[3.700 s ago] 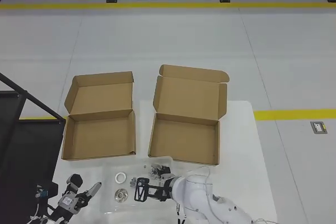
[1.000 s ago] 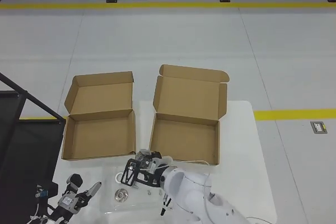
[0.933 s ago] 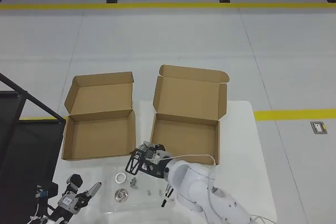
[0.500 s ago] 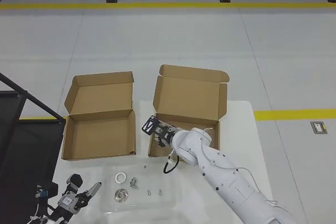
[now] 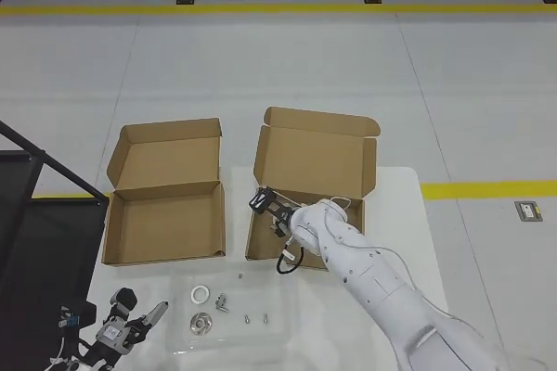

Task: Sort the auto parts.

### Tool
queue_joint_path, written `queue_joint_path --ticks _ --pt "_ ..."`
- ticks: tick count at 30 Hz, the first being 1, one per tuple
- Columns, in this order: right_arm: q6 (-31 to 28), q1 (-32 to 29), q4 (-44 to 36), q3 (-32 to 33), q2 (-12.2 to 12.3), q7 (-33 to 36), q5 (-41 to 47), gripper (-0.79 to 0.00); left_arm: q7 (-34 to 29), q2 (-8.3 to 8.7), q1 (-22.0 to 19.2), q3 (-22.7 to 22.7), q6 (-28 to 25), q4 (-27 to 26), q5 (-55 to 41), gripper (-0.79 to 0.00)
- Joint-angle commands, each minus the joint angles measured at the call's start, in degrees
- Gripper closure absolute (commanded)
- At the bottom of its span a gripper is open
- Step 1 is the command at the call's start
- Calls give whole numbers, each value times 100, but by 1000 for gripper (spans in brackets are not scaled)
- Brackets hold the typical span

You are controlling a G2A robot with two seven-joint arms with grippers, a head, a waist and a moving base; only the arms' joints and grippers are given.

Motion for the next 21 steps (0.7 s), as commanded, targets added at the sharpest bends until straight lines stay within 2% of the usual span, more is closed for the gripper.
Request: queue_joint_path --ticks 1,2,5,6,7,8,9,10,15,18,21 --pt "22 55 170 -30 -59 -28 18 -148 0 0 0 0 0 0 0 -785" --pt "15 77 233 -44 -87 -58 28 -336 0 0 0 0 0 0 0 -785" --pt "11 141 396 -75 -159 -118 39 -456 0 0 0 0 0 0 0 -785" --pt "50 165 434 -83 -178 -136 21 -443 0 0 0 0 0 0 0 -785" --pt "86 176 457 -91 -197 -156 9 -520 0 0 0 0 0 0 0 -785" --pt "92 184 476 -98 -214 -156 6 -560 0 0 0 0 0 0 0 -785" --pt "94 197 483 -102 -228 -154 -2 -566 0 0 0 0 0 0 0 -785" --pt "133 206 489 -103 -238 -171 -21 -650 0 0 0 0 0 0 0 -785" --pt "192 151 270 -77 -235 -337 -129 -739 0 0 0 0 0 0 0 -785" --pt "201 -6 -150 -15 -145 -516 -312 -733 0 0 0 0 0 0 0 -785" --pt "297 -359 -988 122 30 -665 -626 -720 0 0 0 0 0 0 0 -785"
